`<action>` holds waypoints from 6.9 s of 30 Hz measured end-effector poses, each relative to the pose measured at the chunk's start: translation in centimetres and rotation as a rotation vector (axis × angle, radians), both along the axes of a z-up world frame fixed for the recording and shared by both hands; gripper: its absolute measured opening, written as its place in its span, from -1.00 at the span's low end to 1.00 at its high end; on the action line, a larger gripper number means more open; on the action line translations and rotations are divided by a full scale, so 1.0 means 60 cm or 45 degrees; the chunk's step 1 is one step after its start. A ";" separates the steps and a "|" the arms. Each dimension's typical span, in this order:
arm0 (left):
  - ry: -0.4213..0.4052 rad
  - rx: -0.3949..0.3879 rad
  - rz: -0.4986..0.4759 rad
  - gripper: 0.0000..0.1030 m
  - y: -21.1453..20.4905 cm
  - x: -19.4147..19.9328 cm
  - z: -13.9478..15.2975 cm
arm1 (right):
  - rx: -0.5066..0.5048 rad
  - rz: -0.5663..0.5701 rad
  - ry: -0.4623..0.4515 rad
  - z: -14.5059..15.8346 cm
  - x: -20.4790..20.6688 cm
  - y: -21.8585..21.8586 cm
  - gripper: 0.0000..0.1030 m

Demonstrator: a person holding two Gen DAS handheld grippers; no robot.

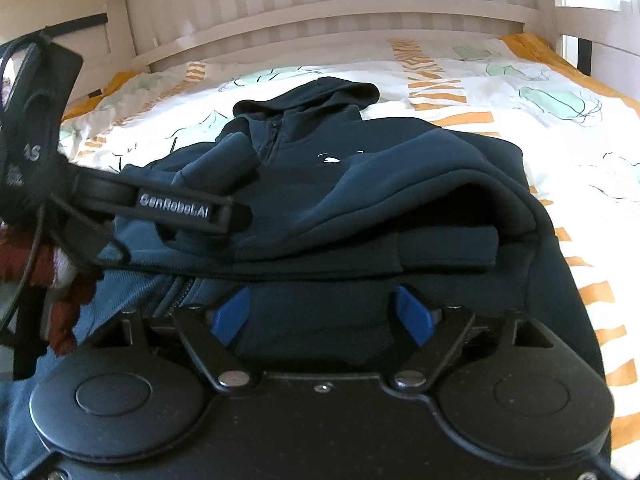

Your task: Fold large clothes

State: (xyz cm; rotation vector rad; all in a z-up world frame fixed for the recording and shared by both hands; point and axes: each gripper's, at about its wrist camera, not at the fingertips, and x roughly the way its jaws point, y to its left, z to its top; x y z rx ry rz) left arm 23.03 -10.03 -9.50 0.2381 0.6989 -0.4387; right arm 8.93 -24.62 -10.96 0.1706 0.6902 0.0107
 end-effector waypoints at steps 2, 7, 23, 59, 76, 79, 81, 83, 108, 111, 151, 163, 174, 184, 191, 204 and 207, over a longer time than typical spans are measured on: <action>-0.025 -0.002 0.047 0.99 0.014 0.007 0.004 | 0.003 -0.001 -0.002 0.000 0.000 0.000 0.60; -0.005 -0.119 0.199 0.99 0.067 0.027 0.017 | -0.001 -0.001 -0.002 -0.001 0.000 0.001 0.60; 0.235 -0.546 0.207 0.36 0.134 0.053 0.003 | -0.021 -0.017 -0.024 0.006 -0.007 0.001 0.60; 0.066 -0.485 0.161 -0.81 0.151 0.048 0.054 | 0.174 -0.310 -0.018 0.001 0.026 -0.102 0.63; 0.118 -0.414 0.326 -0.18 0.258 0.038 0.005 | 0.068 -0.184 0.012 0.030 -0.027 -0.050 0.64; 0.086 -0.335 0.366 -0.11 0.268 0.035 0.017 | 0.068 -0.167 -0.003 0.038 -0.034 -0.043 0.64; 0.052 -0.319 0.390 -0.11 0.276 0.031 0.027 | 0.059 -0.155 -0.032 0.047 -0.038 -0.036 0.64; 0.021 -0.324 0.396 -0.07 0.279 0.027 0.039 | 0.039 -0.145 -0.078 0.059 -0.040 -0.030 0.64; 0.151 -0.302 0.242 0.24 0.217 0.066 0.029 | -0.142 -0.068 -0.022 -0.020 0.081 -0.021 0.74; 0.200 -0.315 0.220 0.24 0.218 0.070 0.022 | -0.139 -0.068 -0.026 -0.022 0.079 -0.022 0.75; 0.032 -0.124 0.279 0.54 0.150 0.012 0.000 | -0.189 -0.066 -0.029 -0.025 0.087 -0.012 0.87; -0.016 -0.129 0.255 1.00 0.148 0.007 -0.049 | -0.230 -0.073 -0.027 -0.032 0.091 -0.004 0.97; -0.076 -0.082 0.276 1.00 0.134 -0.003 -0.061 | -0.277 -0.090 -0.051 -0.044 0.089 0.006 1.00; -0.073 -0.074 0.274 1.00 0.133 -0.002 -0.059 | -0.288 -0.093 -0.043 -0.042 0.091 0.008 1.00; -0.026 -0.099 0.264 1.00 0.141 0.007 -0.048 | -0.255 -0.083 -0.015 -0.034 0.097 0.001 1.00; -0.011 -0.268 0.177 0.74 0.168 0.083 0.079 | -0.142 0.100 -0.037 0.088 0.147 -0.040 0.93; 0.004 -0.282 0.154 0.74 0.150 0.152 0.092 | -0.046 0.054 -0.048 0.106 0.212 -0.068 0.93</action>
